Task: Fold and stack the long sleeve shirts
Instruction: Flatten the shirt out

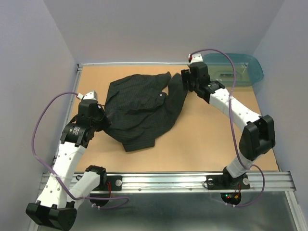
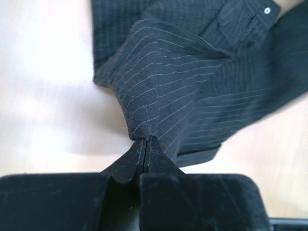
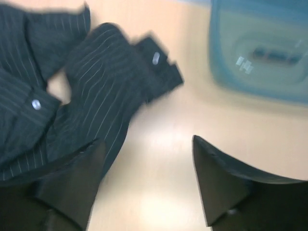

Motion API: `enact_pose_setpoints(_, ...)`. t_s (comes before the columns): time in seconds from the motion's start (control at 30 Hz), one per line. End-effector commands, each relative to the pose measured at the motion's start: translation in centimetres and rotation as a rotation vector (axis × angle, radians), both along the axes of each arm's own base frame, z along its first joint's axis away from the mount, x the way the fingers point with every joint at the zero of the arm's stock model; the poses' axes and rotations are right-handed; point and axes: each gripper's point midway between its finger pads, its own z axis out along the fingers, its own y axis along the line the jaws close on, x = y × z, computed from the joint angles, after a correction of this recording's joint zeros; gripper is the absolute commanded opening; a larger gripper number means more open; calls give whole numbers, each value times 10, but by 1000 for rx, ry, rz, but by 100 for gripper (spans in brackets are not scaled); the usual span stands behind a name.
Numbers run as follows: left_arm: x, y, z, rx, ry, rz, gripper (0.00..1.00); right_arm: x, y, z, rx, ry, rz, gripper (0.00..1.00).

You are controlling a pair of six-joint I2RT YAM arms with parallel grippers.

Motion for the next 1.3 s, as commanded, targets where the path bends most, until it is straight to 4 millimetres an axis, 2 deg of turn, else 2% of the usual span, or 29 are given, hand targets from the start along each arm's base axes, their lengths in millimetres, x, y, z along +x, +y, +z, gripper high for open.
enact_pose_setpoints(0.0, -12, -13, -7, -44, 14, -85, 2, -24, -2, -24, 76, 81, -52, 83)
enact_pose_setpoints(0.03, -14, -15, -9, -50, 23, -99, 4, -30, 4, -25, 110, 93, -31, 84)
enact_pose_setpoints(0.07, -16, -16, -12, -50, 27, -111, 7, -40, 21, -25, 171, 115, 38, 84)
enact_pose_setpoints(0.17, -18, -15, -15, -44, 30, -106, 33, -86, 76, -37, 308, 198, 192, 84)
enact_pose_setpoints(0.2, -16, -12, -12, -36, 18, -95, 54, -110, 102, -47, 320, 238, 254, 84)
enact_pose_setpoints(0.27, -13, -10, -7, -29, 6, -78, 63, -137, 134, -60, 379, 311, 309, 84)
enact_pose_setpoints(0.3, -8, -2, 2, -7, -21, -37, 68, -149, 148, -68, 394, 349, 334, 84)
enact_pose_setpoints(0.33, -6, -1, 5, 0, -23, -26, 75, -170, 171, -82, 411, 405, 368, 83)
enact_pose_setpoints(0.37, -4, 1, 10, 5, -33, -14, 77, -180, 183, -90, 409, 433, 387, 83)
enact_pose_setpoints(0.4, 0, 5, 22, 13, -65, 8, 83, -189, 193, -96, 405, 453, 406, 82)
enact_pose_setpoints(0.43, 2, 7, 27, 16, -81, 25, 86, -207, 213, -112, 385, 493, 438, 82)
enact_pose_setpoints(0.5, 7, 15, 41, 31, -124, 66, 86, -227, 236, -124, 363, 522, 492, 81)
enact_pose_setpoints(0.63, 14, 21, 54, 40, -162, 113, 86, -232, 247, -168, 317, 554, 433, 75)
enact_pose_setpoints(0.73, 19, 21, 55, 41, -167, 116, 86, -232, 242, -195, 264, 581, 419, 72)
enact_pose_setpoints(0.77, 21, 21, 53, 44, -164, 119, 86, -231, 239, -197, 255, 578, 414, 71)
enact_pose_setpoints(0.8, 24, 21, 51, 47, -164, 125, 86, -233, 232, -209, 221, 589, 402, 68)
enact_pose_setpoints(0.9, 30, 22, 46, 51, -161, 140, 86, -231, 209, -225, 145, 572, 351, 61)
enact_pose_setpoints(0.93, 35, 22, 46, 51, -167, 144, 85, -234, 193, -236, 96, 577, 329, 60)
enact_pose_setpoints(1.0, 41, 23, 46, 55, -171, 153, 85, -235, 176, -243, 50, 582, 304, 59)
enact_pose_setpoints(1.07, 48, 24, 44, 63, -168, 157, 85, -238, 144, -254, -19, 619, 246, 59)
enact_pose_setpoints(1.1, 53, 25, 43, 72, -166, 161, 85, -230, 125, -252, -45, 607, 189, 59)
enact_pose_setpoints(1.13, 56, 27, 42, 76, -163, 168, 85, -232, 96, -256, -116, 619, 129, 59)
enact_pose_setpoints(1.2, 60, 29, 37, 84, -153, 171, 85, -229, 62, -255, -160, 624, 49, 59)
enact_pose_setpoints(1.23, 65, 29, 33, 85, -147, 172, 85, -219, 35, -245, -140, 617, -38, 59)
enact_pose_setpoints(1.27, 67, 31, 31, 88, -143, 176, 85, -221, 15, -246, -120, 638, -102, 59)
